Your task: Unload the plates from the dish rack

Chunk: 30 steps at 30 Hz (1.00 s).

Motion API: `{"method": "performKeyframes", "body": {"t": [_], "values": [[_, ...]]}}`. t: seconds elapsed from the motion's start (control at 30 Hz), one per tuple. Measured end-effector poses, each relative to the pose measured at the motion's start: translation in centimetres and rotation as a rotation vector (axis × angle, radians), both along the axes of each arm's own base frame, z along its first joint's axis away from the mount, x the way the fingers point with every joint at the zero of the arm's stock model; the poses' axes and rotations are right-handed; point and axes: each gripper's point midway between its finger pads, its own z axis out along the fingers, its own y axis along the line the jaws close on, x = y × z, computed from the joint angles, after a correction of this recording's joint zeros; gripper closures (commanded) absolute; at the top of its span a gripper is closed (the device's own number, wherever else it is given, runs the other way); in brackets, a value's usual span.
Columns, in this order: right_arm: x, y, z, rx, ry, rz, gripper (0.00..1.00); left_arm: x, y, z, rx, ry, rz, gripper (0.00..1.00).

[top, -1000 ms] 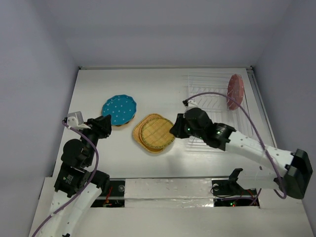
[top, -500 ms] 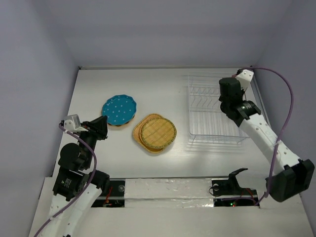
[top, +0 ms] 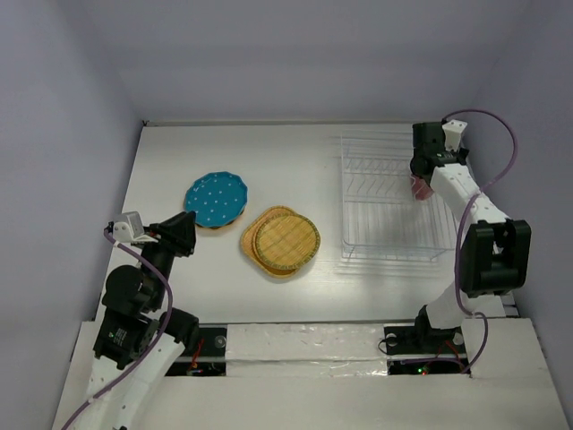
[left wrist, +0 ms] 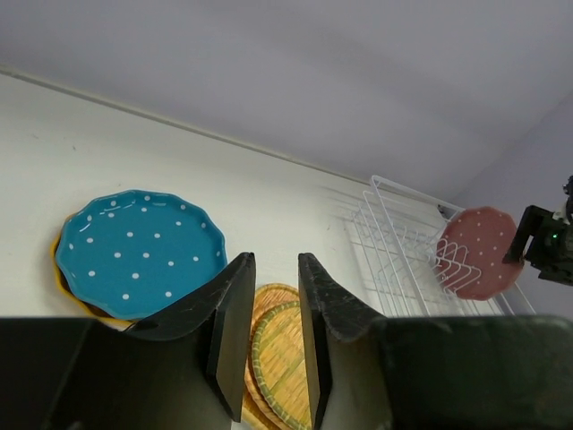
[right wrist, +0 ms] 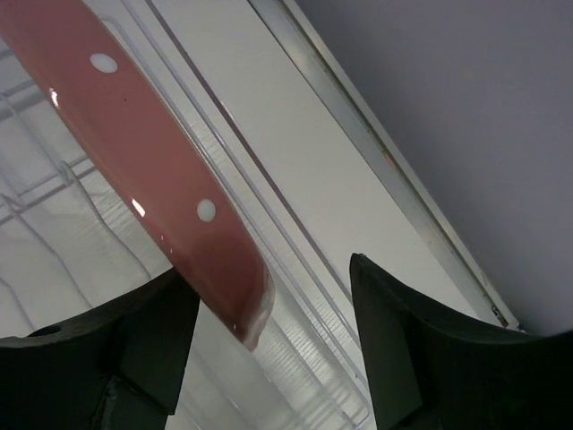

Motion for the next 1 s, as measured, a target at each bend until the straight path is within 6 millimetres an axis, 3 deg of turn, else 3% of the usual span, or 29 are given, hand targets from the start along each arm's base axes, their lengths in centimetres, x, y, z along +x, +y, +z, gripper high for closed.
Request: {"method": "performKeyframes", "body": {"t": [0.13,0.33,0.53,0.77,1.0], "values": [[0.6,-0.6,-1.7,-0.007,0.059,-0.002,0.42,0.0,0.0,0.0,0.000,0.000,0.000,0.75],[1.6,-0.2,-1.7,-0.002,0.074,0.028,0.65,0.0,0.0,0.0,0.000,0.000,0.000,0.74],[1.4,0.2,-1.4,0.004,0.111,0.063,0.99,0.0,0.0,0.0,0.000,0.000,0.000,0.74],[0.8,1.3,0.1,-0.025,0.174,0.111,1.00,0.0,0.0,0.0,0.000,0.000,0.000,0.73],[0.2,3.2,4.2,-0.112,0.199,0.152,1.00,0.0,0.0,0.0,0.000,0.001,0.000,0.73]]}}
